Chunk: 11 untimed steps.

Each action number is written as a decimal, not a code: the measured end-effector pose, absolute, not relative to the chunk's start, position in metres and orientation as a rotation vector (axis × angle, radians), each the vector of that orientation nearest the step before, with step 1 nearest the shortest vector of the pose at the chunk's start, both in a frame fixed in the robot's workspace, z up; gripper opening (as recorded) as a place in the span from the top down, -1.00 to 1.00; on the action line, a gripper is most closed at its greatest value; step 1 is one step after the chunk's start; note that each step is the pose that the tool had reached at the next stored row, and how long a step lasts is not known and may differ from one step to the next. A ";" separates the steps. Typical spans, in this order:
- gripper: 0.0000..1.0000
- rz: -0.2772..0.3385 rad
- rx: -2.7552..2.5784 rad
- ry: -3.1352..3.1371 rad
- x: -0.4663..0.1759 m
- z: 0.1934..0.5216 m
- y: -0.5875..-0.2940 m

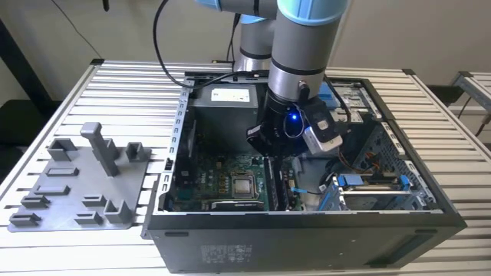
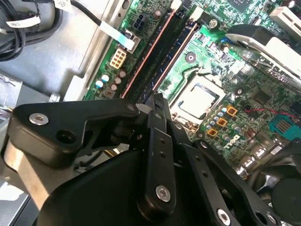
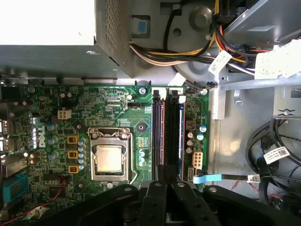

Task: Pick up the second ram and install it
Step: 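Insert the second ram into the second slot, then press down the second ram until it locks into place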

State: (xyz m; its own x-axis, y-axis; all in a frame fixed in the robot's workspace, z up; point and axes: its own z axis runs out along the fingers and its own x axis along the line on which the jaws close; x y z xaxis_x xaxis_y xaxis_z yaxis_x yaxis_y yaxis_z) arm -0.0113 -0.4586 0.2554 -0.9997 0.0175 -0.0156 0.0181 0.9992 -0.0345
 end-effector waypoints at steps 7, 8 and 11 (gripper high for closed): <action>0.79 -0.056 0.028 3.126 -0.011 0.255 -0.459; 0.79 -0.056 0.028 3.126 -0.011 0.255 -0.459; 0.79 -0.057 0.028 3.126 -0.011 0.255 -0.459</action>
